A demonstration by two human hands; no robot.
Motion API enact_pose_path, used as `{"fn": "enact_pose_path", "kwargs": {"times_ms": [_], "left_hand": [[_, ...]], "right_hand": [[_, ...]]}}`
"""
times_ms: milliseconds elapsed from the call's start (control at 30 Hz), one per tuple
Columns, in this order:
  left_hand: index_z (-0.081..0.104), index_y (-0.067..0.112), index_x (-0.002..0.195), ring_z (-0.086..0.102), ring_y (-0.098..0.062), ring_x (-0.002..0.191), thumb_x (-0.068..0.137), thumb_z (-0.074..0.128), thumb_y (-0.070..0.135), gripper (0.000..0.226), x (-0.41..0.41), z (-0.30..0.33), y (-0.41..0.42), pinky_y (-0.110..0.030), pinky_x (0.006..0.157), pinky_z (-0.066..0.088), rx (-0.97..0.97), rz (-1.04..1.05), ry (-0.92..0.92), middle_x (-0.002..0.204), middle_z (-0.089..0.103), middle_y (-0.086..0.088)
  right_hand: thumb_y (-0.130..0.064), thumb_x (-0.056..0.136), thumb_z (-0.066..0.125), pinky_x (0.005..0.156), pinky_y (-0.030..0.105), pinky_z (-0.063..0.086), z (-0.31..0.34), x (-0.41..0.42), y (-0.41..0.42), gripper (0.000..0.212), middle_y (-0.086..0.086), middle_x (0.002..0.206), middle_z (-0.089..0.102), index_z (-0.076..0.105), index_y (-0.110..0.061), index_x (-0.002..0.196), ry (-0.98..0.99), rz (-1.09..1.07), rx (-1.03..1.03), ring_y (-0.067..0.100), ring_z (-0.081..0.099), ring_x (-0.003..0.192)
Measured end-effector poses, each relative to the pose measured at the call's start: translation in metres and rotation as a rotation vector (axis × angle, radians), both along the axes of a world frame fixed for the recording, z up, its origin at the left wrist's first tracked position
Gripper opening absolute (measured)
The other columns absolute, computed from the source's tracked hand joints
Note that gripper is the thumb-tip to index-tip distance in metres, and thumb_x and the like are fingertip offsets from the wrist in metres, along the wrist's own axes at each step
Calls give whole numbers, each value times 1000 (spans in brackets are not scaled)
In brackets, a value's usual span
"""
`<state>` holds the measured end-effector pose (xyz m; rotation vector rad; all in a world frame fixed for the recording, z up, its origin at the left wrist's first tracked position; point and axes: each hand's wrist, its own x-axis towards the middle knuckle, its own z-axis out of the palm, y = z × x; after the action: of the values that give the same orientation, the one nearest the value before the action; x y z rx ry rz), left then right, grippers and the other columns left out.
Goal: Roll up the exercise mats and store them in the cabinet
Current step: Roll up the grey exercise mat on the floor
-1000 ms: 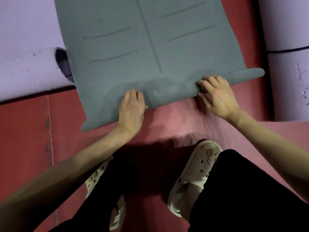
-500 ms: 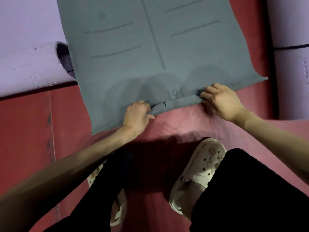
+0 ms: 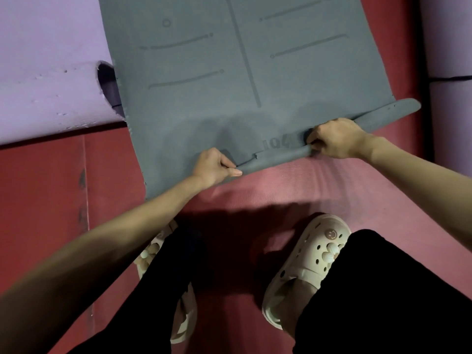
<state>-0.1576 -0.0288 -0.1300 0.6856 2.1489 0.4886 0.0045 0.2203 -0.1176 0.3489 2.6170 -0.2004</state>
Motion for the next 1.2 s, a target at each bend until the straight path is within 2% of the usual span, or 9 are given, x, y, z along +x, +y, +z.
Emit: {"fn": "enact_pose_path", "kwargs": {"times_ms": [67,267,400,567,667,767,867,1033,1200], "left_hand": [[79,10,88,58,1,67,67,87,23,26,-6,-2,4,-2,59,40,-42,84,-39,80,72,1],[74,3,77,57,-12,57,53,94,23,38,-24,-2,16,-29,70,54,-194,285,-205,54,61,1],[50,15,60,49,-11,48,56,94,17,44,-28,2,22,-21,58,46,-294,306,-327,39,50,2],[49,17,57,50,-12,50,54,95,21,46,-25,0,24,-23,61,47,-323,336,-301,37,50,4],[49,17,57,50,-11,45,54,95,20,46,-25,1,26,-18,51,44,-311,370,-289,34,49,5],[47,17,53,50,-9,41,51,96,18,48,-25,1,29,-18,43,40,-314,376,-249,35,51,4],[49,15,48,53,-11,43,49,96,23,48,-24,0,31,-21,51,43,-315,352,-167,37,54,3],[61,2,73,68,-30,91,48,94,41,57,-14,1,32,-31,67,43,-295,143,166,90,71,-17],[68,5,85,65,-34,95,56,92,31,46,-4,1,33,-34,72,45,-201,-11,312,93,71,-14]], "right_hand": [[-22,87,59,84,35,45,-1,-2,1,23,8,111,69,68,-18,108,-19,-69,19,30,62,104],[-24,83,71,81,36,40,0,-11,1,40,8,102,68,49,-13,114,13,-272,-71,30,63,99],[-27,82,72,82,34,43,2,-10,0,16,7,99,69,63,-17,90,-29,-280,-31,30,63,97],[-22,79,73,74,32,42,2,-10,-1,9,7,98,68,67,-18,85,-16,-326,-54,31,63,95],[-10,78,70,58,32,36,-8,5,-9,4,13,91,61,67,-9,80,212,-71,67,36,59,88],[-4,79,55,57,39,39,-22,35,-17,8,16,84,52,59,-1,73,404,240,178,34,50,76],[-18,82,44,64,42,41,-28,48,-21,30,15,91,52,62,5,87,434,240,212,33,47,81],[-10,92,47,61,42,42,-34,45,-22,23,14,85,53,61,4,80,544,265,251,33,50,76],[-3,87,57,57,41,42,-37,45,-20,15,14,83,52,59,3,73,583,338,317,32,50,72]]}}
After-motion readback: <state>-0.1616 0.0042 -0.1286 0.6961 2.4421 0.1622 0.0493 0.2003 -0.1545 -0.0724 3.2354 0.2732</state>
